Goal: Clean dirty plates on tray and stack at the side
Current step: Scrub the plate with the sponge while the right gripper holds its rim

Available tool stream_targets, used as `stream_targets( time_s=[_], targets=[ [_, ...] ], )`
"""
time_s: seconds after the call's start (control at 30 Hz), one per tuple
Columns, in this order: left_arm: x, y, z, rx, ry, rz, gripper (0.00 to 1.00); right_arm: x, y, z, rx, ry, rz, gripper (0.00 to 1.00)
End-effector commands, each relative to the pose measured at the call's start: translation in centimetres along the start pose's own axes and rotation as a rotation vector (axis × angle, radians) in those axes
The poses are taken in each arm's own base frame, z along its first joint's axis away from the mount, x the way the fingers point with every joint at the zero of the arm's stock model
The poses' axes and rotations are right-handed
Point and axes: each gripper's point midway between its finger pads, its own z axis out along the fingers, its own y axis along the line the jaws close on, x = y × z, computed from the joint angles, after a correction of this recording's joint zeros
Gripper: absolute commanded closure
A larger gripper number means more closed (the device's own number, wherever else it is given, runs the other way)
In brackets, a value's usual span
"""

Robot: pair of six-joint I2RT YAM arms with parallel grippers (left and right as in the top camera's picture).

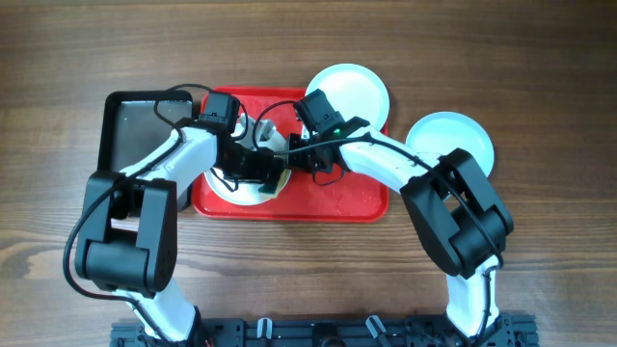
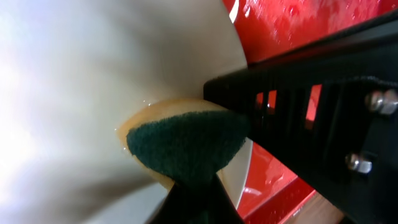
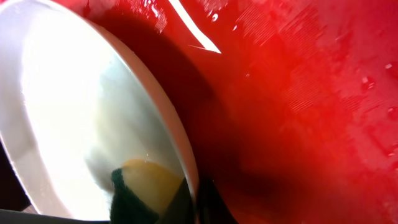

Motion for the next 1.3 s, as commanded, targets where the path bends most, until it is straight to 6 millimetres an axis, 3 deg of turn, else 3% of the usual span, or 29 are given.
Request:
stream_targets(
  time_s=[0.0, 0.07, 0.2, 0.27, 0.37, 0.53, 0.67, 0.7, 0.8, 0.9, 1.1, 1.2, 1.27],
  targets=[
    [-1.8, 5.1, 0.0, -0.289, -0.104, -0.168, 0.96, 0.8, -1.3, 1.2, 0.033, 0.034, 0.021, 0.96],
    [-3.4, 8.4, -1.5, -0.480, -0.220, -0.273, 0.96, 0.8, -1.3, 1.2, 0.033, 0.034, 0.021, 0.96],
    [-5.0, 11.8, -4.8, -0.713, -0.390, -0.409, 0.96, 0.8, -1.4, 1.2, 0.035, 0.037, 0.022, 0.96],
    [-4.4, 12.6, -6.0, -0.789, -0.394, -0.467, 0.96, 0.8, -1.4, 1.2, 0.035, 0.037, 0.021, 0.96],
    [-1.3, 12.9, -6.4, -0.857, -0.278, -0.516, 0.96, 0.8, -1.4, 1.2, 0.035, 0.036, 0.021, 0.96],
    [3.8, 11.9, -5.8, -0.842, -0.022, -0.502, 0.96, 0.8, -1.4, 1.1, 0.033, 0.037, 0.005, 0.96],
    [4.4, 7.1, -2.3, -0.487, 0.155, -0.256, 0.96, 0.8, -1.4, 1.1, 0.032, 0.037, 0.006, 0.96],
    [4.3, 4.2, -1.2, -0.291, 0.187, -0.137, 0.96, 0.8, -1.4, 1.1, 0.032, 0.038, 0.006, 0.96],
    [3.3, -0.2, -0.3, -0.013, 0.160, 0.020, 0.96, 0.8, -1.4, 1.1, 0.032, 0.038, 0.006, 0.96],
    [1.0, -0.2, -0.1, -0.009, 0.071, 0.040, 0.96, 0.8, -1.4, 1.1, 0.029, 0.041, 0.006, 0.96],
    [-6.5, 2.7, -1.0, -0.184, -0.240, -0.093, 0.96, 0.9, -1.4, 1.1, 0.032, 0.043, 0.008, 0.96],
    [-8.3, 4.8, -2.4, -0.311, -0.335, -0.181, 0.96, 1.0, -1.5, 1.1, 0.035, 0.047, 0.005, 0.96],
    [-8.2, 6.4, -3.9, -0.434, -0.345, -0.257, 0.96, 1.1, -1.6, 1.1, 0.039, 0.051, 0.006, 0.96]
  ],
)
